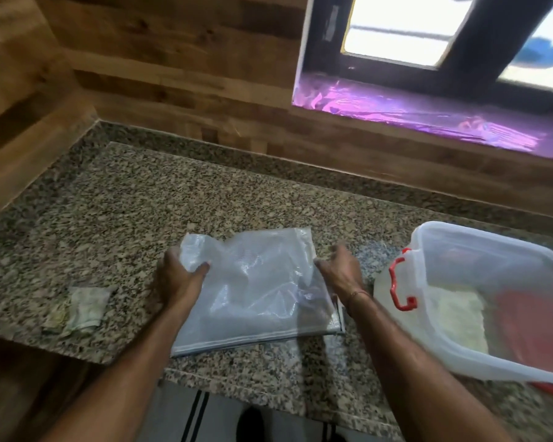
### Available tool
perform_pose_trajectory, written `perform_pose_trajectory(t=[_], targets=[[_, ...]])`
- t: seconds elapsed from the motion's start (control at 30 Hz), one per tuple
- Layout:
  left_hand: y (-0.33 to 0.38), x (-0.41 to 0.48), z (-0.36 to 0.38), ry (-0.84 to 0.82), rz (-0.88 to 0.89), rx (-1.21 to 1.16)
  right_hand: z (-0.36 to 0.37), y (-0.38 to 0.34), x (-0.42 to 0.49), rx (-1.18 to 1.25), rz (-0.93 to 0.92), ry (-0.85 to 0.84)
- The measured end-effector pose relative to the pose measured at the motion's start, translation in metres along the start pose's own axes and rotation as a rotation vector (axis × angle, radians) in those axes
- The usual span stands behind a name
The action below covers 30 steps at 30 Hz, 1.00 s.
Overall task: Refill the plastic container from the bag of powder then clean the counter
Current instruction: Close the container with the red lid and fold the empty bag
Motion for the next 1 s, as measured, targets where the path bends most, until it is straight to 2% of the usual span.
perform_pose_trajectory(t=[0.17,0.3,0.47,0.6,0.67,0.8,0.9,1.0], targets=[[0.096,-0.029,-0.005,0.013,0.294,-0.001,-0.040,-0.041,-0.005,0.088,-0.250,0.049],[0.173,-0.071,-0.006,0.032,0.520,0.003,-0.106,-0.057,-0.013,0.115,-0.418,0.163],[0.256,-0.150,0.011,0.078,0.787,0.080,-0.219,-0.027,-0.028,0.067,-0.534,0.333],[0.319,-0.241,0.049,0.098,0.929,0.068,-0.321,0.043,-0.031,-0.003,-0.502,0.467],[0.348,-0.299,0.082,0.073,0.993,0.077,-0.371,0.092,-0.033,-0.034,-0.414,0.493],[0.385,-0.390,0.146,-0.126,1.037,0.132,-0.438,0.186,-0.036,-0.083,-0.212,0.493],[0.396,-0.436,0.192,-0.244,1.025,0.255,-0.478,0.257,-0.036,-0.100,-0.035,0.433],[0.393,-0.455,0.218,-0.264,0.979,0.316,-0.496,0.318,-0.038,-0.136,0.132,0.370]])
Point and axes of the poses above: each hand's wrist, its own x-axis towards the middle knuckle, its own z-axis out of the palm, y = z × x, the point moved 1 cm from there along x, towards the middle knuckle, and after that the axes turned 14 degrees about x, right-handed, at the moved point
